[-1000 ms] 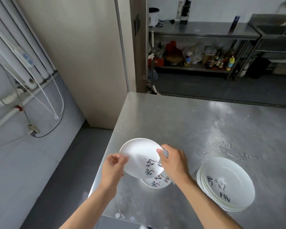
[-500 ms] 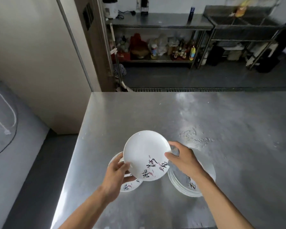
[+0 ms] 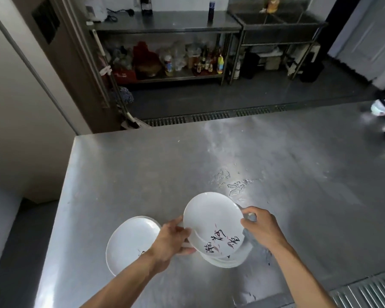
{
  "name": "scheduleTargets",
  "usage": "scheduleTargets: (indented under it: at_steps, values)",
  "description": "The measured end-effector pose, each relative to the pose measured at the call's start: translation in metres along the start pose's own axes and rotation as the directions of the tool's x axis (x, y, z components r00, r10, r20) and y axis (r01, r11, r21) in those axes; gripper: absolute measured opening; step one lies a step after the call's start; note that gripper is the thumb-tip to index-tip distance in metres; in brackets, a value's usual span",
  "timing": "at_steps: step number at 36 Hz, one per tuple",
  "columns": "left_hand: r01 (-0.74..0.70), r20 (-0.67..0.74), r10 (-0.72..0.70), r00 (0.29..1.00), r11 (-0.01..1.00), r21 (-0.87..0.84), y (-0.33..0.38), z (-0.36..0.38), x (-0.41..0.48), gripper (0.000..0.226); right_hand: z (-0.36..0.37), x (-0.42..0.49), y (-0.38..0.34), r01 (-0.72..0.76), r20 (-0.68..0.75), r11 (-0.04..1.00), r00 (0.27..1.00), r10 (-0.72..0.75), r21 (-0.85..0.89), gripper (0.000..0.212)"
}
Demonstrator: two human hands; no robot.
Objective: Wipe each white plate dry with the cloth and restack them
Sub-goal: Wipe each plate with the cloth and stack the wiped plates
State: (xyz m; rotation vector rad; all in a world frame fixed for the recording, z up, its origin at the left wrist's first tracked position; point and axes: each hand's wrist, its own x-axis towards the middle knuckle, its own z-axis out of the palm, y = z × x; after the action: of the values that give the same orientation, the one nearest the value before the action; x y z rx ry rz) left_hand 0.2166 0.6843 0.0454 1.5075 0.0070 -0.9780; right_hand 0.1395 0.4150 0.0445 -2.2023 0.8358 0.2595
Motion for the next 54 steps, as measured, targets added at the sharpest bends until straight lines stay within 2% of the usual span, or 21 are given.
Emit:
scheduleTargets:
  at_steps: [6,14,22,28,31,36,40,42,44,47,50,54]
  values:
    - [0.011,-0.039,-0.006,0.999,0.992,0.126,-0.005,0.008,0.017,0.038,-0.002,0.001,0.012,-0.035,-0.031,0.999,0.999,0.035,-0.001,0.019]
    - [0.068,-0.087,-0.054,0.995,0.983,0.169,-0.021,0.017,0.029,0.049,0.0,0.0,0.024,-0.045,-0.053,0.999,0.998,0.044,-0.014,0.018]
    - [0.055,-0.099,-0.032,0.995,0.97,0.236,-0.022,0.023,0.028,0.054,0.003,-0.002,0.03,-0.059,-0.092,0.997,0.994,0.054,-0.044,0.018]
    - [0.057,-0.063,-0.033,0.997,0.908,0.416,-0.013,0.029,0.022,0.062,0.004,-0.003,0.03,-0.088,-0.114,0.994,0.99,0.081,-0.062,0.017]
    - [0.061,-0.04,-0.048,0.998,0.868,0.494,-0.009,0.033,0.018,0.068,0.006,-0.004,0.032,-0.096,-0.154,0.994,0.984,0.088,-0.047,0.014]
    - [0.078,-0.008,-0.087,0.996,0.847,0.526,-0.007,0.03,0.017,0.075,0.01,-0.01,0.027,-0.101,-0.273,0.995,0.958,0.09,-0.024,0.016]
    - [0.087,-0.009,-0.093,0.996,0.882,0.464,-0.015,0.021,0.015,0.077,0.008,-0.014,0.01,-0.018,-0.348,1.0,0.937,0.025,0.023,0.015]
    - [0.116,-0.066,-0.098,0.993,0.924,0.364,-0.024,0.013,0.011,0.072,0.009,-0.014,-0.006,0.065,-0.326,0.994,0.945,-0.032,0.09,0.014]
    - [0.138,-0.14,-0.1,0.985,0.947,0.29,-0.033,0.001,0.007,0.058,0.014,-0.014,-0.025,0.166,-0.279,0.974,0.953,-0.119,0.152,0.011]
    - [0.166,-0.29,-0.1,0.952,0.963,0.213,-0.044,-0.024,-0.002,0.043,0.03,-0.014,-0.055,0.266,-0.149,0.94,0.96,-0.238,0.215,0.012]
    - [0.2,-0.413,-0.131,0.901,0.972,0.127,-0.055,-0.05,-0.013,0.043,0.058,-0.018,-0.082,0.324,0.012,0.923,0.943,-0.334,0.209,0.015]
    - [0.231,-0.54,-0.179,0.823,0.972,0.031,-0.066,-0.079,-0.032,0.048,0.103,-0.026,-0.107,0.372,0.143,0.91,0.906,-0.399,0.182,0.017]
